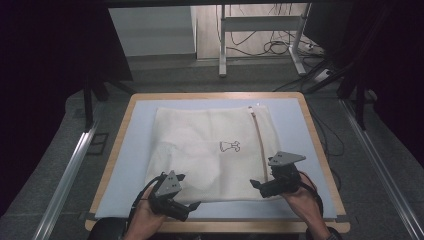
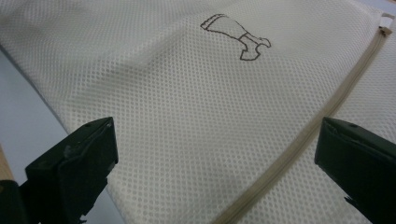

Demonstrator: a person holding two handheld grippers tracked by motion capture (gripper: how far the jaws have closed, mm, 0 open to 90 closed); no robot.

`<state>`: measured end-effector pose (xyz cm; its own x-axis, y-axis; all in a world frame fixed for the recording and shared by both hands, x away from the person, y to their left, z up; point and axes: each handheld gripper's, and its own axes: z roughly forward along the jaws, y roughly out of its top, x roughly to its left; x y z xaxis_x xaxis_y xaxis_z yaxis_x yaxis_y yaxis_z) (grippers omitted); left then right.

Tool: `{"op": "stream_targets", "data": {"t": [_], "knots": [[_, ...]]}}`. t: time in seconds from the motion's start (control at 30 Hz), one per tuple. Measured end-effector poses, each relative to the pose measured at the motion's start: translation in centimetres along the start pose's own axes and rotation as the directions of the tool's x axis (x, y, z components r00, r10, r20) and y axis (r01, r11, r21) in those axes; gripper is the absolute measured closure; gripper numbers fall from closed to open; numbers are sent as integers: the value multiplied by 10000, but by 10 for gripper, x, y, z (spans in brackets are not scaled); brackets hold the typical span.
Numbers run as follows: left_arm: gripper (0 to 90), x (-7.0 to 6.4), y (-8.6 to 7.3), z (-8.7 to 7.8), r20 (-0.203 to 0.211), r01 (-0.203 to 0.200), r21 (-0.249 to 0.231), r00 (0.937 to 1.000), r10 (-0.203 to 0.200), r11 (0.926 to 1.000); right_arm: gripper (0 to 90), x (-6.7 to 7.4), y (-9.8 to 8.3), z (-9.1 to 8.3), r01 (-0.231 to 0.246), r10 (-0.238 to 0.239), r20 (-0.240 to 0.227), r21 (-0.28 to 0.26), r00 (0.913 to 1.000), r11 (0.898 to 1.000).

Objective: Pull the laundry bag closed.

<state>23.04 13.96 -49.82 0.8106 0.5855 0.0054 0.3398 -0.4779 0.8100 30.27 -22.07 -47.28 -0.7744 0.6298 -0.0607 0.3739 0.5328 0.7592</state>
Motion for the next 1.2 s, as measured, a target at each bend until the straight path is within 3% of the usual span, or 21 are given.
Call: {"op": "stream_targets", "data": {"t": [0.43, 1.2], "knots": [[34, 7, -8, -16, -529, 90, -77, 9986, -94, 9999, 0, 13, -17, -21, 263, -259, 309, -115, 9992, 9996], [35, 22, -33, -47, -1213, 886, -359, 9883, -924, 9954, 0, 18, -51, -58, -312, 338, 636, -416, 9974, 9986]]}}
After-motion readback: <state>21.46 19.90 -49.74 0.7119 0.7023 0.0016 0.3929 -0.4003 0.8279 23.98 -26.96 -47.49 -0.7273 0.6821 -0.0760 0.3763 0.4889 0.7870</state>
